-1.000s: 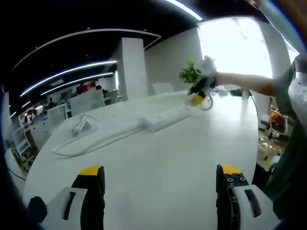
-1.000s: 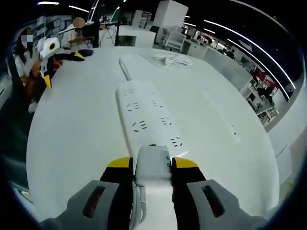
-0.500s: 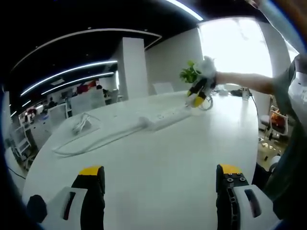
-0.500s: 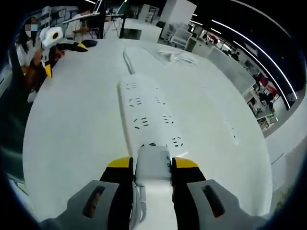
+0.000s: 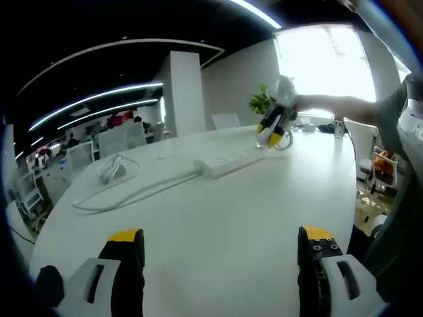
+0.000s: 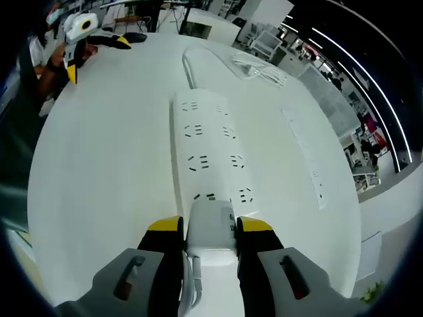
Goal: Straighten the power strip on the desk, plug the charger into it
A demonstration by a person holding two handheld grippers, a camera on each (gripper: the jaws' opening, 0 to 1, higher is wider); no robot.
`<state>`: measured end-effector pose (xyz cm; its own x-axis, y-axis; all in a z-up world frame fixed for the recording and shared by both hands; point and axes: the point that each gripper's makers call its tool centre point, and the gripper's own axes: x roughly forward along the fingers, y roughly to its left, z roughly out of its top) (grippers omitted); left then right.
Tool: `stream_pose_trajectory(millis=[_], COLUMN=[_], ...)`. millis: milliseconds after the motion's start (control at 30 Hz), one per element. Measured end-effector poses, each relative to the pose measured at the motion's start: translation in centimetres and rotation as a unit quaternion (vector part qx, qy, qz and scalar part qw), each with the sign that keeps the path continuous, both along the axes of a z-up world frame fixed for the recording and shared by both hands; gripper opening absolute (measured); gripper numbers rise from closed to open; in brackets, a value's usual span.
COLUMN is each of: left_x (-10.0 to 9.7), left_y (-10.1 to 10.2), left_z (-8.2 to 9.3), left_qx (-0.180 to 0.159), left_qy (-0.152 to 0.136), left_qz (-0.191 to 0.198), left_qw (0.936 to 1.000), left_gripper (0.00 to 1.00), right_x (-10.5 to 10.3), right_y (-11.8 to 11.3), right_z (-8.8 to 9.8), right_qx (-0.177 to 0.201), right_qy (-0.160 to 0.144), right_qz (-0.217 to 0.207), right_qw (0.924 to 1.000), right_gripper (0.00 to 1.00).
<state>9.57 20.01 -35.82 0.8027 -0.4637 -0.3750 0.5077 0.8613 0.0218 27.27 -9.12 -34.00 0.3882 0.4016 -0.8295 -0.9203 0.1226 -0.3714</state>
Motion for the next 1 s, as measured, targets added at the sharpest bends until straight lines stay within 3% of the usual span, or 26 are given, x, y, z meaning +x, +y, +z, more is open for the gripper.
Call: stream_pose_trajectory(millis=[1000], left_x=[-0.44], left_y=[-0.19], left_z=[-0.14], left_qx=[-0.003], left_qy=[-0.002], left_qz=[-0.003], left_qw=[1.0000], left_gripper=[1.00], right_x=[-0.11], right_y=[0.49], right_z=[0.15], right_qx=[-0.077], right_qy=[-0.017], right_qz=[0.043], right_qw=[0.9960], right_gripper=[0.28])
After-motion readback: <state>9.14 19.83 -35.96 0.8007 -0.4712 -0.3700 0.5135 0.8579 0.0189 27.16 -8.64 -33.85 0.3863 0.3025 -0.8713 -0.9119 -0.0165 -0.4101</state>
